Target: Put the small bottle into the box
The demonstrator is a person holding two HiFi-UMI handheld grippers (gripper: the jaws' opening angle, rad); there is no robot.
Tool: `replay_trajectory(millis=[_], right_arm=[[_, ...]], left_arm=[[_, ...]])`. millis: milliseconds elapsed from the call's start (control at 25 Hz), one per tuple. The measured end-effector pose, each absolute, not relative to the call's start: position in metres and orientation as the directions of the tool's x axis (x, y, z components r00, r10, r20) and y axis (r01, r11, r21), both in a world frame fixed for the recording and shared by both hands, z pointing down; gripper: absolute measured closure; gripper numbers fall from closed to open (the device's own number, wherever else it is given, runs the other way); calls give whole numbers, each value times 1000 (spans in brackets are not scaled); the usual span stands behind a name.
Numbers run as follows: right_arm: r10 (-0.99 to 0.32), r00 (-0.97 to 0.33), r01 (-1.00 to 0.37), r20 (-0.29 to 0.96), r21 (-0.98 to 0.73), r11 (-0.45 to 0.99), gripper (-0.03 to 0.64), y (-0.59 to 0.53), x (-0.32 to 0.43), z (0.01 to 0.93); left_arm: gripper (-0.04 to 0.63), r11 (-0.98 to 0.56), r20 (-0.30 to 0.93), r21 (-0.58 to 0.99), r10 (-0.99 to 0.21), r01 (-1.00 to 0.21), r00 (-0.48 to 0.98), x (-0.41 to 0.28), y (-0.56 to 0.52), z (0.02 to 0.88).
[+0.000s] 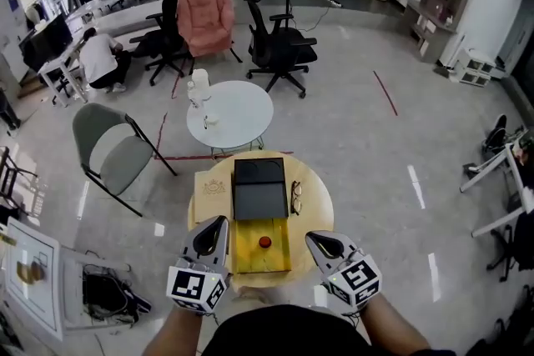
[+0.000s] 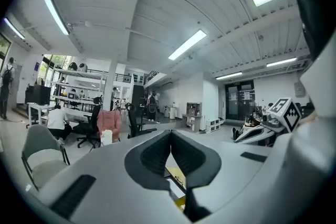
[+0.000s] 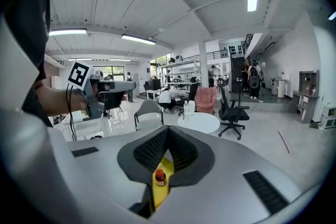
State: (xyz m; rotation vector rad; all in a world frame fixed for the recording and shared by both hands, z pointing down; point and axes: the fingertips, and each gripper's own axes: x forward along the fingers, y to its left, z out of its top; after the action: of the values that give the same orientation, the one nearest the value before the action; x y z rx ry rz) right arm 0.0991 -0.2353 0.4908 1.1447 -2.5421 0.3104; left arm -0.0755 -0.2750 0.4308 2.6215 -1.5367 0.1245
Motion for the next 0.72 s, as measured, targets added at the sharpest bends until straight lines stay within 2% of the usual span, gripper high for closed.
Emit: replay_trajectory(millis=[240, 720], right_arm=[[-725, -611, -770, 319, -26, 637, 604, -203, 137, 439], [-756, -612, -781, 234, -25, 625, 604, -136, 183, 395]], left_arm=[[577, -462, 137, -69, -882, -884, 450, -51, -243, 419], [577, -458, 150, -97, -885, -884, 442, -24, -158, 401]])
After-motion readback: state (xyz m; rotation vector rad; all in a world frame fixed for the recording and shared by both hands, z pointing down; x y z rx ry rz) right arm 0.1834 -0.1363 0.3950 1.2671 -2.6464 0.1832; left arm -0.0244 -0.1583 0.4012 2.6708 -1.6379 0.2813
